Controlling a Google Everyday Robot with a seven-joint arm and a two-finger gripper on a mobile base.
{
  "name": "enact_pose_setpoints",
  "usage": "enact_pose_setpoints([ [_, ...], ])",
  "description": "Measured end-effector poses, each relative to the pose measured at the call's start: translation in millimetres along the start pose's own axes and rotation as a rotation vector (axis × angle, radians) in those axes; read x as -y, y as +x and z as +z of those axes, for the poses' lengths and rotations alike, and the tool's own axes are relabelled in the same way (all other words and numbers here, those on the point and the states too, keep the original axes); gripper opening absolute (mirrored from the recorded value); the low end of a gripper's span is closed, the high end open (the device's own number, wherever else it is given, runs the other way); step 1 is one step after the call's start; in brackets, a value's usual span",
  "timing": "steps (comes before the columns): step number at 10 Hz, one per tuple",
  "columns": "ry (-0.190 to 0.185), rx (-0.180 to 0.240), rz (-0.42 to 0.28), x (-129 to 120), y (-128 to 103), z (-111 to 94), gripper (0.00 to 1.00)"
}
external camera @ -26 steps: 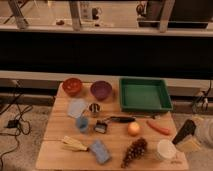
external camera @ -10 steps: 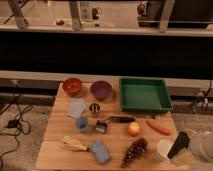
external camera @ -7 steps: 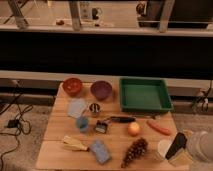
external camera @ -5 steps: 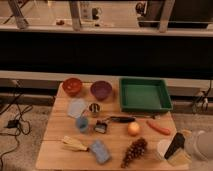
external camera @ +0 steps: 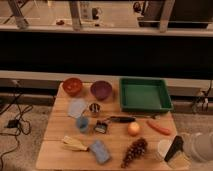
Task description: Place eraser in paper cup
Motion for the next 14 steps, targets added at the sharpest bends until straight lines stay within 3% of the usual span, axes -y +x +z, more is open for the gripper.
enact_pose_setpoints([
  [4,-0.039,-0.006,-0.033,-9.2,0.2,6.0,0.00],
  [8,-0.091,0.026,-0.127,-33.7,-20.7,3.6,0.00],
  [14,-0.106,0.031,-0.183,-42.0,-35.1,18.5,0.00],
])
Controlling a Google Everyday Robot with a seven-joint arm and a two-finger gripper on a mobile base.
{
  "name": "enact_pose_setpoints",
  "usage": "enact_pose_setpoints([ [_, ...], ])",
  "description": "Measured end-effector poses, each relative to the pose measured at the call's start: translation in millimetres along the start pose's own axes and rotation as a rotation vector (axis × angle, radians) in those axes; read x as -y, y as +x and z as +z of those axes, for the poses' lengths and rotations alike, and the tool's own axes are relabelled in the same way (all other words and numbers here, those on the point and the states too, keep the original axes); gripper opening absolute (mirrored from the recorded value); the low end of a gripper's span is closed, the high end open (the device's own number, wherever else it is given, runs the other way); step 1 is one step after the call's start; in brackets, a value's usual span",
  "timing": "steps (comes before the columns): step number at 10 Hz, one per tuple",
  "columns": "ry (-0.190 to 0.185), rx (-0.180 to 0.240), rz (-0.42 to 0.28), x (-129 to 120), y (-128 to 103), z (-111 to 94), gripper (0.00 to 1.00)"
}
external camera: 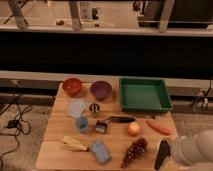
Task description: Place eraser in paper cup
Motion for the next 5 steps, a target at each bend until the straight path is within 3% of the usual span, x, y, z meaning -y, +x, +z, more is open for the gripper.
enact_pose_setpoints([
  [5,0.024,0.012,-0.005,29.9,-23.9,2.7,0.00],
])
